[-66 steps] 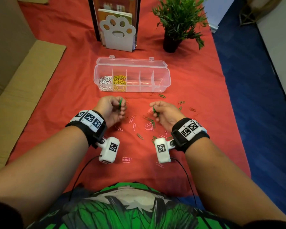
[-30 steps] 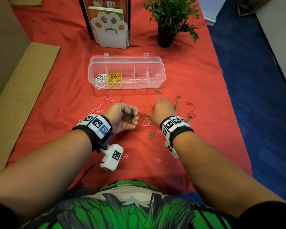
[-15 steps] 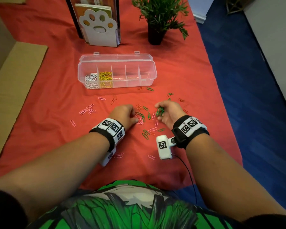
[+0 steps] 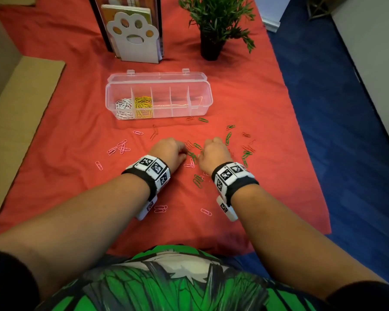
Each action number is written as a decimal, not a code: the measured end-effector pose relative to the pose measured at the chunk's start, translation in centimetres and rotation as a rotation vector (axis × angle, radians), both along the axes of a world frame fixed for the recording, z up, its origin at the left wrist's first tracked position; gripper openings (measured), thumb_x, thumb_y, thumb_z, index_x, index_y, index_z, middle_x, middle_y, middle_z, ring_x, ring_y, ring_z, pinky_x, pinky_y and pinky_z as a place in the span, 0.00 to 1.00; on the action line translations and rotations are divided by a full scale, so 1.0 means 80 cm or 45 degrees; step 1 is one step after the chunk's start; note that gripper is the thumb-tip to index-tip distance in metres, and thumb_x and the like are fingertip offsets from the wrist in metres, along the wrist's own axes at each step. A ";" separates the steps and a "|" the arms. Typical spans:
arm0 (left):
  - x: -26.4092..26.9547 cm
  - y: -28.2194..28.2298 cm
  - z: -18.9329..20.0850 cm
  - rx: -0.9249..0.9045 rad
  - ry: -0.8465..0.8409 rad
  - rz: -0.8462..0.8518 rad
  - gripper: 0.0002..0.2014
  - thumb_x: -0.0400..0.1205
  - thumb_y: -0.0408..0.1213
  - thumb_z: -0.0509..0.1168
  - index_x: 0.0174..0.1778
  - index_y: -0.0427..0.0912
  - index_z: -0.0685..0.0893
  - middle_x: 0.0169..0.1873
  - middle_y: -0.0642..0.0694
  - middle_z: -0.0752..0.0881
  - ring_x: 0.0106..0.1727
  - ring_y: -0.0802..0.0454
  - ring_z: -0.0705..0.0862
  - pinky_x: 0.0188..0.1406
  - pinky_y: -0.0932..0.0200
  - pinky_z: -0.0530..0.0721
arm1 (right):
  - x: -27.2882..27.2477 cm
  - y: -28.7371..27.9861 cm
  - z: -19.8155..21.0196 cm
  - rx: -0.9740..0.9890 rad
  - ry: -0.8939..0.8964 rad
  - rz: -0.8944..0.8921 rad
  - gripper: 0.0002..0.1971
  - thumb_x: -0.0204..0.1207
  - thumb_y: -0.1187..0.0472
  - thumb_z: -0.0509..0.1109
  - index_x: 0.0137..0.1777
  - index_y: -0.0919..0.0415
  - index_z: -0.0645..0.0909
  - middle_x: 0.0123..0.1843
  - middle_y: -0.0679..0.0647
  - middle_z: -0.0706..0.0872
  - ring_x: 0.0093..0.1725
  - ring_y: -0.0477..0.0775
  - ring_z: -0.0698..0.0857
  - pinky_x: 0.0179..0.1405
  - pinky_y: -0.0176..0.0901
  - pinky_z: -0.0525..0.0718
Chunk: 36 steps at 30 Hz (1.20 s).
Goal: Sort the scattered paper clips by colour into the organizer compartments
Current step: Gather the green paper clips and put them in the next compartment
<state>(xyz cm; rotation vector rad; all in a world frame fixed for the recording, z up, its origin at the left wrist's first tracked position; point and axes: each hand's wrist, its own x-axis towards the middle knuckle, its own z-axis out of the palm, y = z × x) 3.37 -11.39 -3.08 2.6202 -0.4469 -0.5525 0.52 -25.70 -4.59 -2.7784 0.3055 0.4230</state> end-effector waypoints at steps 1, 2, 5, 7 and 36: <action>0.000 0.002 0.000 0.018 -0.006 0.015 0.12 0.78 0.39 0.66 0.57 0.46 0.86 0.55 0.38 0.85 0.57 0.39 0.83 0.55 0.55 0.77 | -0.001 0.003 -0.001 -0.030 -0.006 0.034 0.18 0.75 0.58 0.66 0.61 0.67 0.74 0.62 0.65 0.75 0.63 0.67 0.77 0.63 0.53 0.78; 0.001 0.005 -0.001 0.029 -0.007 0.045 0.11 0.77 0.37 0.66 0.54 0.45 0.86 0.55 0.38 0.85 0.57 0.39 0.83 0.55 0.56 0.78 | -0.002 0.004 -0.002 -0.051 -0.008 0.063 0.17 0.75 0.61 0.64 0.61 0.67 0.73 0.62 0.64 0.74 0.63 0.67 0.77 0.63 0.54 0.78; 0.005 0.018 -0.001 0.035 0.021 0.141 0.11 0.74 0.31 0.66 0.50 0.45 0.88 0.53 0.40 0.87 0.56 0.41 0.84 0.55 0.57 0.79 | -0.003 0.006 -0.002 -0.067 0.035 0.125 0.16 0.74 0.67 0.59 0.61 0.69 0.72 0.62 0.65 0.74 0.62 0.68 0.77 0.63 0.55 0.78; 0.008 0.020 0.001 0.021 0.036 0.144 0.14 0.72 0.28 0.64 0.50 0.46 0.88 0.53 0.42 0.88 0.56 0.42 0.85 0.55 0.57 0.81 | 0.000 0.003 0.001 0.013 0.067 0.107 0.14 0.76 0.67 0.59 0.60 0.69 0.74 0.62 0.66 0.75 0.61 0.67 0.78 0.62 0.53 0.77; 0.001 0.037 0.038 -1.326 1.224 0.847 0.06 0.60 0.38 0.52 0.28 0.42 0.72 0.21 0.46 0.77 0.20 0.52 0.73 0.22 0.67 0.68 | 0.026 0.014 -0.003 -0.149 -0.002 0.192 0.15 0.76 0.66 0.57 0.63 0.66 0.71 0.63 0.64 0.74 0.64 0.67 0.76 0.62 0.56 0.77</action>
